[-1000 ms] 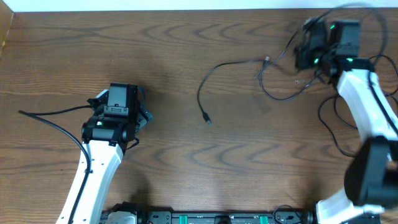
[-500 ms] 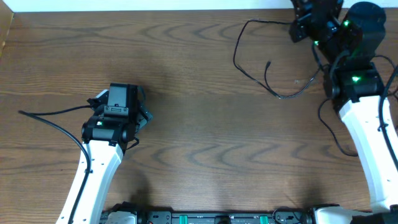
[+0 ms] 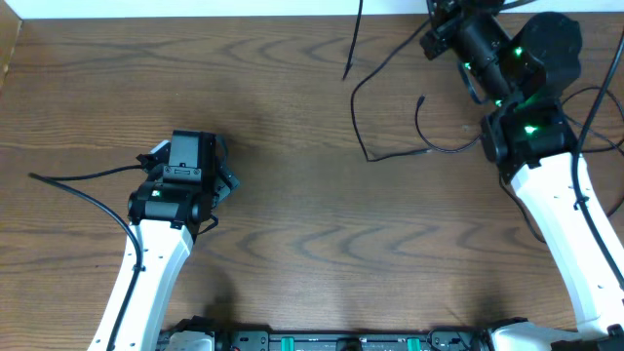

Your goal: Untangle cables

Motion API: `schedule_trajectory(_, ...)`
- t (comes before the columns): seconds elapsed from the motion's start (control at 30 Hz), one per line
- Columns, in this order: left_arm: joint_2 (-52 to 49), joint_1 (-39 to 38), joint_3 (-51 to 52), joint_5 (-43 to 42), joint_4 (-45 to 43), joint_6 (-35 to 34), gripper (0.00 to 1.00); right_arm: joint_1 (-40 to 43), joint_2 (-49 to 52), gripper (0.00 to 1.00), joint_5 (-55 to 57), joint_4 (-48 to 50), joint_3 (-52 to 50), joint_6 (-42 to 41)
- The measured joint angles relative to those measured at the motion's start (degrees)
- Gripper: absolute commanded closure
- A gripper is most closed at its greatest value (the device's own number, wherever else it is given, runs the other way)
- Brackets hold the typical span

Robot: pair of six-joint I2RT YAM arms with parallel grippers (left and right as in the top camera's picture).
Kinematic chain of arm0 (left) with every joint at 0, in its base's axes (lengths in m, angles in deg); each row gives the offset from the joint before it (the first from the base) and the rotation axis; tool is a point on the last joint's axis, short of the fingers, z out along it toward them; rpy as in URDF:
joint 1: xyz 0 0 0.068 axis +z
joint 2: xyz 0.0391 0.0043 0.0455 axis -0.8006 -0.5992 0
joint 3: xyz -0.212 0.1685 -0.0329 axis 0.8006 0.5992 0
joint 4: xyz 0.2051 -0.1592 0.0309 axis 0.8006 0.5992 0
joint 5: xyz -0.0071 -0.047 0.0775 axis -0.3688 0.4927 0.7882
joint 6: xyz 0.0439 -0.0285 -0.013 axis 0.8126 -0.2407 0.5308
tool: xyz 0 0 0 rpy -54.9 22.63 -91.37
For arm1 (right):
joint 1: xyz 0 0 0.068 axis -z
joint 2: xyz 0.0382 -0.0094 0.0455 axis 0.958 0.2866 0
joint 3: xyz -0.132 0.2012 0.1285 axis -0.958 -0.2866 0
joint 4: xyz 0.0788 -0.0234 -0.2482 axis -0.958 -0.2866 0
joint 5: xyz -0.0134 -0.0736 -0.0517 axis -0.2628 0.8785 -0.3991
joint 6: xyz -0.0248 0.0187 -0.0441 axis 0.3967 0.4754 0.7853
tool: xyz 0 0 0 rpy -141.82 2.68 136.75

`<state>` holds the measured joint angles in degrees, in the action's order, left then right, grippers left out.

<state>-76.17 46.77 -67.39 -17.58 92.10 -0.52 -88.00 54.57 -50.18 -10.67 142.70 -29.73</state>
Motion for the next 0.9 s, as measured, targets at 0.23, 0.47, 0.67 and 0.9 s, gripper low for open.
schedule_trajectory(0.23,0.0,0.0,0.0,0.0,0.04,0.0,0.02,-1.79,0.5,0.99,2.56,12.76,-0.07,-1.79)
schedule_trajectory(0.47,0.0,0.0,0.0,0.02,-0.04,0.0,0.02,-1.99,5.7,0.99,9.6,29.18,0.0,-6.23)
schedule_trajectory(0.67,0.0,0.0,0.0,0.0,0.0,0.0,0.02,-1.99,12.15,0.99,13.77,31.95,0.28,-6.23)
schedule_trajectory(0.9,0.0,0.0,0.0,0.0,0.0,0.0,0.02,-1.84,23.65,0.99,15.06,31.8,0.35,0.17)
